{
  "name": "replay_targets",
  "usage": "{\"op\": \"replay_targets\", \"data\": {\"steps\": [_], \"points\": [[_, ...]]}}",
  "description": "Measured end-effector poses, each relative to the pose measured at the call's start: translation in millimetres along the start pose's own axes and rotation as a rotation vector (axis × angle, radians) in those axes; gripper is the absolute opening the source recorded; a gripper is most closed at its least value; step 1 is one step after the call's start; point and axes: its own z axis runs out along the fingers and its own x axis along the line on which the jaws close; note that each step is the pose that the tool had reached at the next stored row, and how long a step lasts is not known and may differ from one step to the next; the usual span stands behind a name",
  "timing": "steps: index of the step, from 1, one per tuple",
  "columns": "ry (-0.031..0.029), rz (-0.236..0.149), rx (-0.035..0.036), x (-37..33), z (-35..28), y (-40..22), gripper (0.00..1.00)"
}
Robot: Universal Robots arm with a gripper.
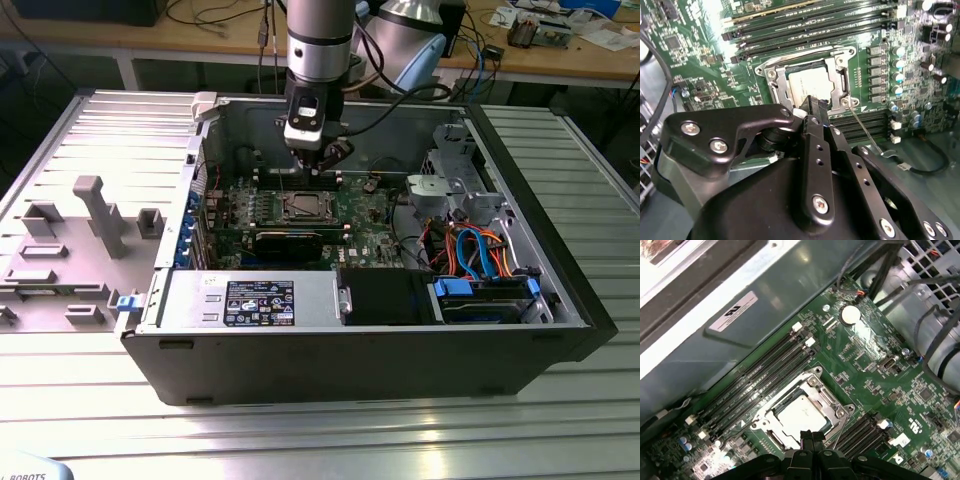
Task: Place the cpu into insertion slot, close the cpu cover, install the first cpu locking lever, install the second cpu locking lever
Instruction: 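Install the first cpu locking lever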
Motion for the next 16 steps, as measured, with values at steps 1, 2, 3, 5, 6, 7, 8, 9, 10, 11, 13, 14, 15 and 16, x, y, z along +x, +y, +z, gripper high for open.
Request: {"op": "replay_targets", "data": {"steps": [1,2,3,5,6,7,8,9,10,11,13,14,15,16], "points": [[-0.0001,-0.019,-0.0002,0.0,0.1,0.0,0.11],[-0.0003,-0.044,-0.0005,0.0,0.1,0.0,0.11],[-0.0005,-0.063,-0.0008,0.0,0.2,0.0,0.11],[-0.0008,-0.1,-0.0013,0.0,0.2,0.1,0.11],[-0.0008,-0.105,-0.0014,0.1,0.2,0.0,0.11],[-0.0008,-0.105,-0.0014,0.1,0.2,0.0,0.11],[-0.0008,-0.105,-0.0014,0.1,0.2,0.0,0.11],[-0.0008,-0.105,-0.0014,0.0,0.2,0.0,0.11],[-0.0008,-0.105,-0.0013,0.0,0.2,0.0,0.11],[-0.0008,-0.106,-0.0013,0.0,0.2,0.0,0.11],[-0.0008,-0.106,-0.0013,0.1,0.2,0.0,0.11],[-0.0009,-0.106,-0.0014,0.1,0.2,0.0,0.11],[-0.0008,-0.108,-0.0013,0.1,0.2,0.0,0.11],[-0.0009,-0.113,-0.0013,0.1,0.2,0.0,0.11]]}}
